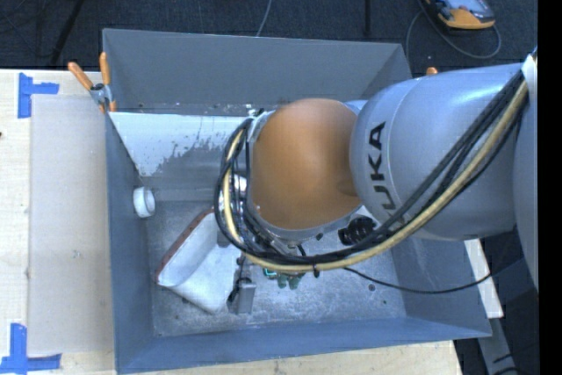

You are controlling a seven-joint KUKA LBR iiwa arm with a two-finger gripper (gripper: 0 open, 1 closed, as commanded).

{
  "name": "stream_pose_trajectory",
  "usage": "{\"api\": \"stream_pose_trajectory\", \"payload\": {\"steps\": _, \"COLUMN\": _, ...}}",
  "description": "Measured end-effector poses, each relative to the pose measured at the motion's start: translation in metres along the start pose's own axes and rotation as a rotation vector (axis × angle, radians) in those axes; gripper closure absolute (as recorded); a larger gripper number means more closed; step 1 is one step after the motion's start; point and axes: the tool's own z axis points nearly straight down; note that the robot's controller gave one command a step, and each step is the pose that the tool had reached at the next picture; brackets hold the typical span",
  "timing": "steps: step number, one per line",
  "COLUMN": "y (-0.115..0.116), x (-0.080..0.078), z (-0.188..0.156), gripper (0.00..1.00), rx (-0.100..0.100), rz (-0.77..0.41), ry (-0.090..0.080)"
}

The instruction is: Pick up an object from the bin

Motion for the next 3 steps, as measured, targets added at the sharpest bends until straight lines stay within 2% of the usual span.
{"api": "stream_pose_trajectory", "payload": {"steps": 1, "y": 0.028, "x": -0.002, "z": 0.097, "gripper": 0.0, "rx": 0.0, "rz": 0.151, "ry": -0.002}}
{"api": "stream_pose_trajectory", "payload": {"steps": 2, "y": 0.028, "x": -0.021, "z": 0.124, "gripper": 0.0, "rx": -0.005, "rz": 0.168, "ry": -0.016}}
{"api": "stream_pose_trajectory", "payload": {"steps": 3, "y": 0.033, "x": -0.02, "z": 0.121, "gripper": 1.0, "rx": -0.013, "rz": 0.166, "ry": -0.016}}
